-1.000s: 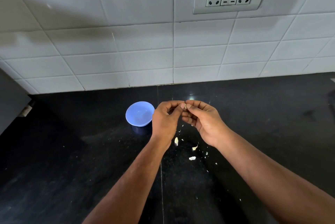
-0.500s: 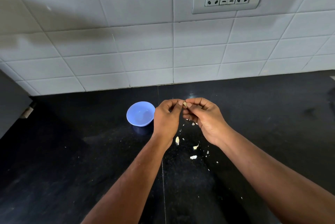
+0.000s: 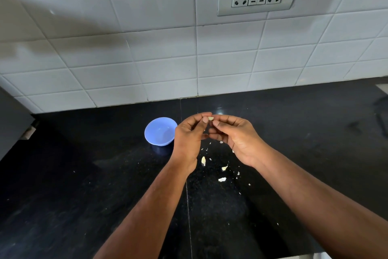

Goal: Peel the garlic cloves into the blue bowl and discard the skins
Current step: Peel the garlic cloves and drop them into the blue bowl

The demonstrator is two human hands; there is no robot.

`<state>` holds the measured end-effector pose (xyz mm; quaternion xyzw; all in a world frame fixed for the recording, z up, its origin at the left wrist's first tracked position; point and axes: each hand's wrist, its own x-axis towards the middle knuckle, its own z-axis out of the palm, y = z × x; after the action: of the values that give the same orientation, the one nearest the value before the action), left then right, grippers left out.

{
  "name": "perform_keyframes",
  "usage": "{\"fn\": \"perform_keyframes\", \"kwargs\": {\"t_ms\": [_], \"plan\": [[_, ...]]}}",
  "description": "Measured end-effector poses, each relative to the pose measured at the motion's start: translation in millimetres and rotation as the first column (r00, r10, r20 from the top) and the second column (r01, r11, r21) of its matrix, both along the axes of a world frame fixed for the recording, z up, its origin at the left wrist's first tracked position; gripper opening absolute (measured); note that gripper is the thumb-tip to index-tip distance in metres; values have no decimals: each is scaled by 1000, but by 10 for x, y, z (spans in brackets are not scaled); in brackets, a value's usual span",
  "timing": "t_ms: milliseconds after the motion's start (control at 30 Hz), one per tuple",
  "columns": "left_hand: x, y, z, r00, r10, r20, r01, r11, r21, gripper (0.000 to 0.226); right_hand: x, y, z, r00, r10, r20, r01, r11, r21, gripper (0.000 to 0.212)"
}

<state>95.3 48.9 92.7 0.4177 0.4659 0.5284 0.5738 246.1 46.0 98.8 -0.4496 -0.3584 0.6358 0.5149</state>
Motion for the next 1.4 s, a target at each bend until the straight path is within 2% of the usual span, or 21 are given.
{"fn": "perform_keyframes", "kwargs": {"t_ms": [400, 533, 733, 867, 967, 1067, 1267, 1400], "plan": [[15, -82, 45, 999, -6, -41, 7, 1000, 21, 14, -12, -110, 31, 997, -37, -65, 37, 999, 2, 19], [-12, -132, 36, 998, 4, -63, -4, 1000, -10, 15, -9, -159, 33, 999, -25, -45, 27, 999, 34, 17], [-30, -198, 10, 987, 64, -150, -57, 997, 51, 10, -20, -211, 28, 999, -45, 25, 44, 997, 61, 15], [-77, -174, -62, 938, 153, -312, -120, 985, 122, 10, -72, -259, 2, 994, -74, 83, 66, 994, 90, 16], [-138, -195, -65, 869, 186, -458, -107, 975, 193, 18, -123, -295, -26, 982, -108, 153, 90, 989, 120, 15], [-164, -244, -58, 825, 208, -526, -90, 966, 241, 25, -188, -312, -44, 968, -163, 190, 134, 979, 157, 14], [-251, -241, -99, 895, 100, -434, -22, 983, 183, 10, -302, -351, -38, 973, -183, 143, 164, 977, 133, 15], [-286, -244, -75, 947, 45, -318, -1, 990, 138, 4, -368, -364, -52, 989, -146, -32, 147, 989, 26, 14]]}}
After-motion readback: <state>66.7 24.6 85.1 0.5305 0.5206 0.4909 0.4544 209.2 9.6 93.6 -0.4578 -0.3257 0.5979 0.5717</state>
